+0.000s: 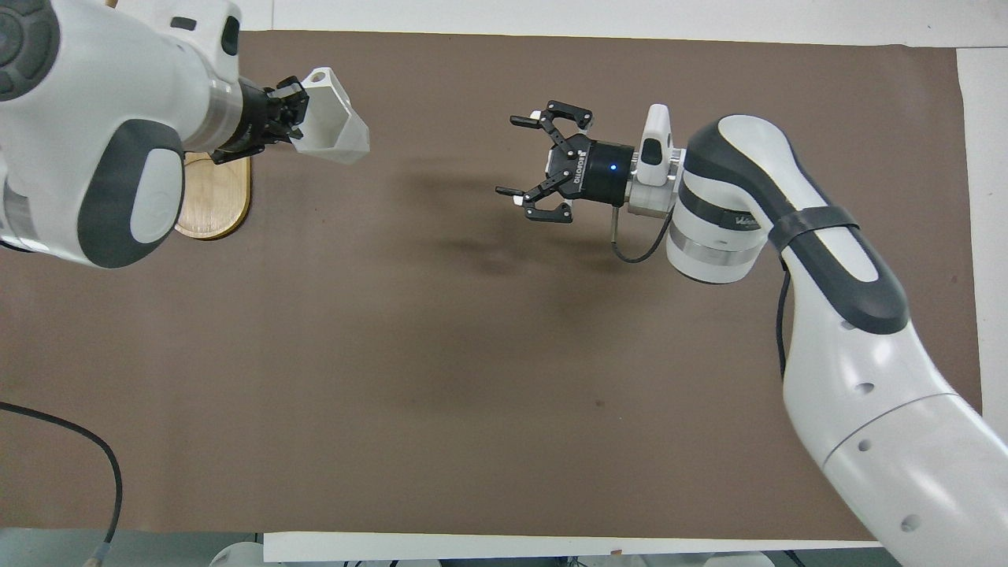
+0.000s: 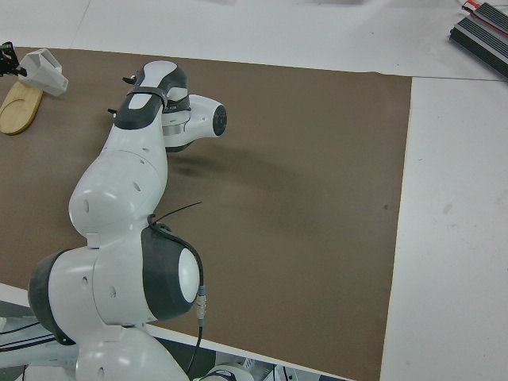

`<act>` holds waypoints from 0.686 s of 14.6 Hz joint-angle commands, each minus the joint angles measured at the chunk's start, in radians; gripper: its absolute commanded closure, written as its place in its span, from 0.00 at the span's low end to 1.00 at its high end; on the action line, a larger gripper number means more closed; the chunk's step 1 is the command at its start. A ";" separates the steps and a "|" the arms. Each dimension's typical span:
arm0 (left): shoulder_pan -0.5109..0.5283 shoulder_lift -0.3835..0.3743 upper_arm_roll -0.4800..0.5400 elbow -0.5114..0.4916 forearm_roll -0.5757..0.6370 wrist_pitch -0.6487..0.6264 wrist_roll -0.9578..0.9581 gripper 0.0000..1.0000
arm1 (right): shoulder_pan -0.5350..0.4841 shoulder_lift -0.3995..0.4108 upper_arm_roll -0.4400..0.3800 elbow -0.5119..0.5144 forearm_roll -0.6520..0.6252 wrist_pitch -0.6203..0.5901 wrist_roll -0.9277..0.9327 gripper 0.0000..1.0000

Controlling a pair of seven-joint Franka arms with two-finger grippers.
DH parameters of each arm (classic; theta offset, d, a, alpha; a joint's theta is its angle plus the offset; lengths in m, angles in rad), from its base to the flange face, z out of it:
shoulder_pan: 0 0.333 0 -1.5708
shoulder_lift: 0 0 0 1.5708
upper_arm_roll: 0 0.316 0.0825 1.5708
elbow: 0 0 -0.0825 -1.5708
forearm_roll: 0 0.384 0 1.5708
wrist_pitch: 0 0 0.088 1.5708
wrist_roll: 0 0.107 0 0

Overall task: Hang cup on rack
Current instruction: 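Carry the cup toward the rack while the right gripper opens and withdraws, then raise the cup onto a rack peg with the left gripper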

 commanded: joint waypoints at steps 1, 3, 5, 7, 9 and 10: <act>0.052 -0.157 -0.009 -0.248 -0.002 0.160 0.054 1.00 | -0.113 -0.058 0.008 -0.032 -0.231 -0.072 0.079 0.00; 0.055 -0.232 -0.009 -0.464 -0.004 0.433 0.056 1.00 | -0.184 -0.085 0.006 -0.007 -0.427 -0.104 0.171 0.00; 0.050 -0.271 -0.010 -0.676 -0.008 0.781 0.054 1.00 | -0.242 -0.111 0.004 0.030 -0.638 -0.165 0.326 0.00; 0.046 -0.251 -0.010 -0.784 -0.007 1.032 0.053 1.00 | -0.264 -0.177 0.003 0.054 -0.849 -0.201 0.548 0.00; 0.046 -0.207 -0.012 -0.831 -0.007 1.194 0.047 1.00 | -0.265 -0.236 0.003 0.071 -1.049 -0.259 0.773 0.00; 0.047 -0.184 -0.013 -0.838 -0.007 1.255 0.037 1.00 | -0.268 -0.256 0.001 0.074 -1.109 -0.287 0.866 0.00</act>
